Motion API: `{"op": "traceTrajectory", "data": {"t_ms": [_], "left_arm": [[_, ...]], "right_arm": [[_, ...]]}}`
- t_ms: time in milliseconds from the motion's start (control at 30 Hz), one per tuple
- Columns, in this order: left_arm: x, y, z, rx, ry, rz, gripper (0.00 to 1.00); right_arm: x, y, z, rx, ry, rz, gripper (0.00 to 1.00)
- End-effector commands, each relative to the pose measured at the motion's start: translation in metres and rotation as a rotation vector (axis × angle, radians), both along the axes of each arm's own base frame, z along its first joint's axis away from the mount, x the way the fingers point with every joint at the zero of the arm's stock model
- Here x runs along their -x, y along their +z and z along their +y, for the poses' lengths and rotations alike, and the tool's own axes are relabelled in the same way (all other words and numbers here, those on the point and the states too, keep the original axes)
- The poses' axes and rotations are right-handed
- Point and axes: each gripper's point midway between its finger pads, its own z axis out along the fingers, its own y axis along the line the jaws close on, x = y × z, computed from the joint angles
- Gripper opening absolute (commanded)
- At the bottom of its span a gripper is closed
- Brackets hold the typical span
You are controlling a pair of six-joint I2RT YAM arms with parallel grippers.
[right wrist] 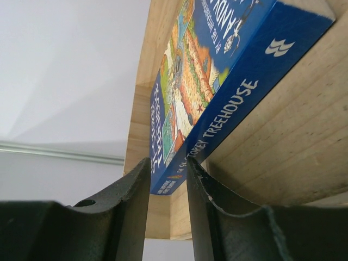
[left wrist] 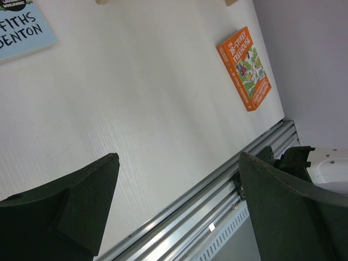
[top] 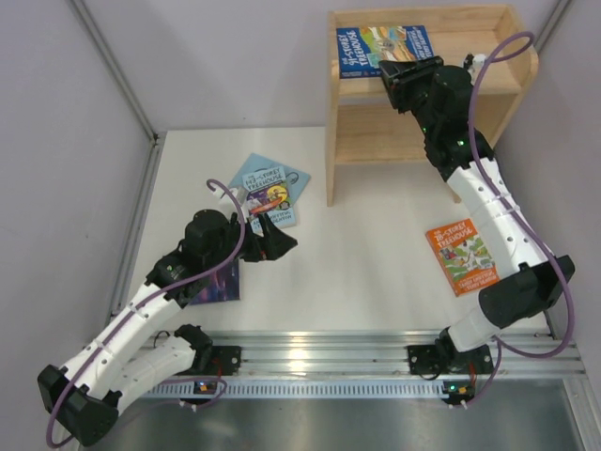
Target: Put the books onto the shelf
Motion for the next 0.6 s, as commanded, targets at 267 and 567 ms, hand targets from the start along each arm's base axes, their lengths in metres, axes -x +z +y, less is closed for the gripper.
{"op": "traceTrajectory", "data": {"t_ms": [267,567], "left_arm": [[-0.006,0.015,-0.006,0.034,-0.012,-0.06,0.96],[-0.004,0.024,-0.001,0.01,-0.013,-0.084,0.96]], "right_arm": [[-0.004,-0.038,0.014,0.075,0.009,0.1,0.35],[0.045,0.025,-0.006,0.226,0.029,-0.065,0.57]]}}
